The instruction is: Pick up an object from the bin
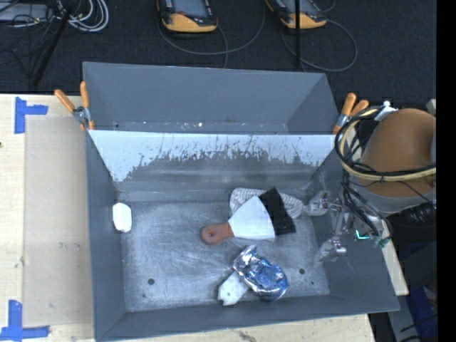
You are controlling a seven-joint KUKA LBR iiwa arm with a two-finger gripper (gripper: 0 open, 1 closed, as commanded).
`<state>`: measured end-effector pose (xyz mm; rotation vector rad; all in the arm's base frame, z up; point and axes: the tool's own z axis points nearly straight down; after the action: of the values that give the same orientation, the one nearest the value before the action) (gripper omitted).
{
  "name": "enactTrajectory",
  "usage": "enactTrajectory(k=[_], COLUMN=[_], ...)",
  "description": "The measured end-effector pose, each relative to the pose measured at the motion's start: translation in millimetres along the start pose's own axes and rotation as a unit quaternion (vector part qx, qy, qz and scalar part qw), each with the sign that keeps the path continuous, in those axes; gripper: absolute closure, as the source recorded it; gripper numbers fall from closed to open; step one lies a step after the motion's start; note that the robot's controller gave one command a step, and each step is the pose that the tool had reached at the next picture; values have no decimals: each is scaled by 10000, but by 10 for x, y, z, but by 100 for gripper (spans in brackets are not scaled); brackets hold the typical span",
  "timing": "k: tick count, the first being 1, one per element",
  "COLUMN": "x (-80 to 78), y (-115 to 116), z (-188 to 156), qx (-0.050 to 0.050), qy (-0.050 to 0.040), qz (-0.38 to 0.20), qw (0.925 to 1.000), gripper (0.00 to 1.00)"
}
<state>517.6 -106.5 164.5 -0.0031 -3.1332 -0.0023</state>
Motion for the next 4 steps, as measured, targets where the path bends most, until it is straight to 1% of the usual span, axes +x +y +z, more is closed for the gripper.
enactTrajectory(k=[1,2,3,4], x=[-18,-205,-573,-609], y=[3,-13,65,136], z=[-36,164,706,818], qx=[6,9,1,3], qy=[-35,-81,-78,-42], qz=[-13,250,1029,1135], qw=[10000,9997,9947,9935], gripper=[0,0,0,100])
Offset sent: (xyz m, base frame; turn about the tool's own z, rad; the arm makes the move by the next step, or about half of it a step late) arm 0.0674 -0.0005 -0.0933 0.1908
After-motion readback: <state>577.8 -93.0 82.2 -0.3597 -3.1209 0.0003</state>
